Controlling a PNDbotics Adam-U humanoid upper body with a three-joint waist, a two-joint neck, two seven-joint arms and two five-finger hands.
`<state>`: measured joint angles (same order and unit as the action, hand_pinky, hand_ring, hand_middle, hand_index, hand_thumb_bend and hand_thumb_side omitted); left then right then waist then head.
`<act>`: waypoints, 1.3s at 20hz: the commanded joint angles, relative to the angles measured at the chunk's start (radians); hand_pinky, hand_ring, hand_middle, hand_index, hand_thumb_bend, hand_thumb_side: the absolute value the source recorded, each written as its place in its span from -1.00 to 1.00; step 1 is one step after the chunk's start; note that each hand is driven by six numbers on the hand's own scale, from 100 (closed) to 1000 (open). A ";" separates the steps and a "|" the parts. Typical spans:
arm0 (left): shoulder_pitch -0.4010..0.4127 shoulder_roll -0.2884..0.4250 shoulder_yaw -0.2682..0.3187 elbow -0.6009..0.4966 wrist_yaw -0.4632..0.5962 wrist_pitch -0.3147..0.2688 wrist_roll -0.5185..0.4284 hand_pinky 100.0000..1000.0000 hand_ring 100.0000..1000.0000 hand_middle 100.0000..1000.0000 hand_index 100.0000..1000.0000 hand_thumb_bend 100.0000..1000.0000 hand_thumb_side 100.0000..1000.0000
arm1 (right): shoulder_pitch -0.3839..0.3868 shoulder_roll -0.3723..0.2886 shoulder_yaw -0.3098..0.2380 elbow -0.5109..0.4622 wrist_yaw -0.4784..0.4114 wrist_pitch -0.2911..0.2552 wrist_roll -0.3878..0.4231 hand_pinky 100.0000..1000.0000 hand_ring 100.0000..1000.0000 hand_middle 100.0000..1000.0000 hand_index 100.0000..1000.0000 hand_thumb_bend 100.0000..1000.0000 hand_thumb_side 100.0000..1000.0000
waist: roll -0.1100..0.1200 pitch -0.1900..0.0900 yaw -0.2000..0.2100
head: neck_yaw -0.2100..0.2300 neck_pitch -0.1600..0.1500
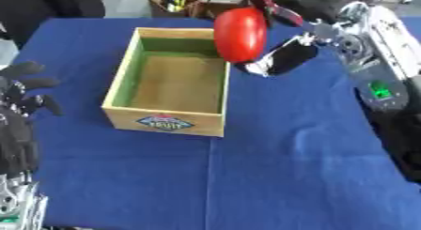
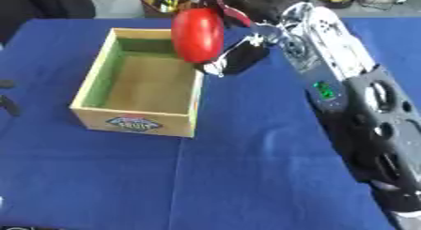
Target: Pick up objects on the table and place them in the box.
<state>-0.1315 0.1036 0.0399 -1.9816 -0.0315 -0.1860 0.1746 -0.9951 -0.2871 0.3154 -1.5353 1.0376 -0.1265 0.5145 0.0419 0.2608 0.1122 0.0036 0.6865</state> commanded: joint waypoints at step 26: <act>-0.018 -0.008 -0.014 -0.018 0.018 0.000 -0.024 -0.57 0.07 0.17 0.33 -1.00 0.92 | -0.158 0.344 -0.127 0.585 0.370 0.050 -0.141 0.34 0.23 -0.43 0.05 -1.00 -0.18 | -0.001 0.016 0.056 | -0.027 -0.026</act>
<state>-0.1406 0.0872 0.0283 -1.9816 -0.0174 -0.1849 0.1546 -1.1264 0.0494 0.1996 -0.9523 1.3859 -0.0807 0.3893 0.0362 0.2924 0.1651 -0.0211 0.6735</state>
